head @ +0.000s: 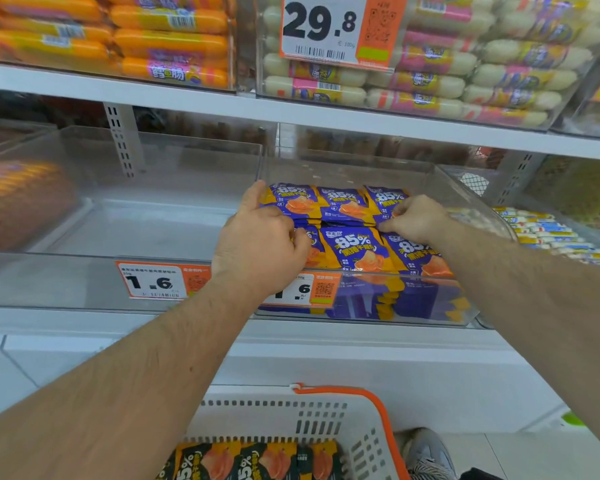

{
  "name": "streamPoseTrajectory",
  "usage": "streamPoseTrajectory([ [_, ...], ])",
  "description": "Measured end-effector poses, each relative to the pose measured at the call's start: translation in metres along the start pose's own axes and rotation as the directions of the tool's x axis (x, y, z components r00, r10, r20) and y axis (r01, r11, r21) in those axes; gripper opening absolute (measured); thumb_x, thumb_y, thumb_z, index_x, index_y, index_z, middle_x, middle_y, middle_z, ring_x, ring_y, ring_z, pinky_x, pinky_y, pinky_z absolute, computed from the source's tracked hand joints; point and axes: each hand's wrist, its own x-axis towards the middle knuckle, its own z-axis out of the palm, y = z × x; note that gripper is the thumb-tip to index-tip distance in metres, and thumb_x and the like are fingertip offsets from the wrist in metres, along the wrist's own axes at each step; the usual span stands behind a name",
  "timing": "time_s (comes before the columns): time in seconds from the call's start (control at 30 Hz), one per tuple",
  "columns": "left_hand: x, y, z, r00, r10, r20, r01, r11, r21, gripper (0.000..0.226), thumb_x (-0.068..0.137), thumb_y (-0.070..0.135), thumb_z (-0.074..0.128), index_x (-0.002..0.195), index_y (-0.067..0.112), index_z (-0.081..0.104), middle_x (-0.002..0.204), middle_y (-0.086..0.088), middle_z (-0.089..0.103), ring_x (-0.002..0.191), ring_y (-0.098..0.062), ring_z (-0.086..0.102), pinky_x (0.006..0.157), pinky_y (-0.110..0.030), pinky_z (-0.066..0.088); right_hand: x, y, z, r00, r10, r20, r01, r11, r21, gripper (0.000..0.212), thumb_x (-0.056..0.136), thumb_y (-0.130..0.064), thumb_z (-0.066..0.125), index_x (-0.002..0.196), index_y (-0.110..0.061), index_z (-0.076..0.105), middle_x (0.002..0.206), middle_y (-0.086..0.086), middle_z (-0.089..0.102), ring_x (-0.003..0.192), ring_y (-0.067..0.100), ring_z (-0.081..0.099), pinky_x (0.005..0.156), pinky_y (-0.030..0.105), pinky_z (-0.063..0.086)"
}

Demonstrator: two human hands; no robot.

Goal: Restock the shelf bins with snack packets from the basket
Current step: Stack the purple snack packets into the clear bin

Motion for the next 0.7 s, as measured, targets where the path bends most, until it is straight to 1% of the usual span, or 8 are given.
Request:
streamPoseTrajectory([
  [0.1,0.000,0.001,-0.001,1.000,0.004,0.004,-0.004,1.000,0.000,0.053,0.086,0.042,0.025,0.072,0.014,0.068,0.082,-0.004,0.069,0.139,-0.023,0.034,0.112,-0.039,0.035,-0.001,-0.001,0.000,1.000,0.004,-0.017,-0.004,1.000,-0.011,0.037,0.078,-0.028,0.074,0.106,-0.004,0.072,0.109,0.014,0.069,0.101,0.028,0.063,0.088,0.038,0.054],
  [0.27,-0.002,0.003,-0.004,1.000,-0.025,0.014,0.025,0.999,-0.021,0.049,0.087,0.041,0.031,0.073,0.013,0.069,0.085,-0.004,0.069,0.141,-0.023,0.030,0.105,-0.040,0.042,0.002,-0.001,0.002,1.000,-0.003,-0.027,0.002,0.999,-0.033,0.035,0.083,-0.026,0.070,0.109,-0.004,0.070,0.112,0.015,0.068,0.102,0.029,0.063,0.088,0.039,0.055],
  [0.37,-0.002,0.004,-0.007,0.999,-0.034,0.021,0.034,0.999,-0.025,0.042,0.093,0.038,0.039,0.079,0.013,0.070,0.092,-0.002,0.069,0.143,-0.020,0.023,0.104,-0.036,0.041,0.003,-0.002,0.003,1.000,0.003,-0.025,-0.003,1.000,-0.014,0.035,0.085,-0.025,0.069,0.113,-0.005,0.069,0.115,0.014,0.067,0.102,0.028,0.062,0.091,0.039,0.054],
  [0.47,-0.002,0.004,-0.008,0.999,-0.025,0.028,0.025,1.000,-0.018,0.043,0.094,0.040,0.037,0.084,0.015,0.071,0.097,-0.001,0.069,0.143,-0.019,0.023,0.111,-0.033,0.034,0.000,-0.005,0.000,0.999,0.018,-0.040,-0.018,1.000,0.011,0.030,0.083,-0.026,0.070,0.107,-0.008,0.070,0.107,0.011,0.068,0.091,0.025,0.060,0.084,0.035,0.054],
  [0.53,-0.002,0.005,-0.012,0.998,0.001,0.065,0.000,1.000,-0.008,0.042,0.096,0.041,0.038,0.090,0.016,0.072,0.101,-0.002,0.070,0.140,-0.018,0.028,0.117,-0.029,0.019,-0.008,-0.010,-0.002,0.997,0.023,-0.070,-0.024,1.000,-0.010,0.024,0.081,-0.027,0.069,0.096,-0.009,0.072,0.099,0.010,0.070,0.084,0.025,0.060,0.080,0.035,0.054],
  [0.6,-0.002,0.005,-0.018,0.995,0.014,0.100,-0.013,1.000,-0.005,0.044,0.094,0.044,0.037,0.095,0.017,0.072,0.105,-0.003,0.070,0.140,-0.019,0.029,0.118,-0.027,0.008,-0.021,-0.019,-0.002,0.992,0.015,-0.128,-0.017,1.000,-0.015,0.020,0.079,-0.024,0.066,0.093,-0.010,0.071,0.100,0.010,0.071,0.091,0.027,0.062,0.082,0.035,0.055],
  [0.67,-0.001,0.006,-0.024,0.992,0.008,0.129,0.000,0.998,-0.059,0.041,0.093,0.045,0.042,0.102,0.019,0.072,0.118,-0.001,0.067,0.144,-0.020,0.022,0.119,-0.035,0.005,-0.039,-0.032,0.002,0.976,-0.026,-0.215,0.025,1.000,-0.006,0.021,0.079,-0.023,0.064,0.098,-0.017,0.071,0.110,0.008,0.067,0.107,0.031,0.058,0.090,0.037,0.050],
  [0.7,-0.003,0.006,-0.026,0.993,0.024,0.116,-0.014,0.996,-0.084,0.036,0.092,0.043,0.047,0.107,0.020,0.071,0.124,0.001,0.064,0.145,-0.020,0.021,0.119,-0.040,0.003,-0.051,-0.040,0.005,0.962,-0.069,-0.264,0.071,0.997,-0.003,0.023,0.078,-0.023,0.065,0.100,-0.020,0.071,0.114,0.008,0.064,0.112,0.032,0.054,0.093,0.038,0.046],
])
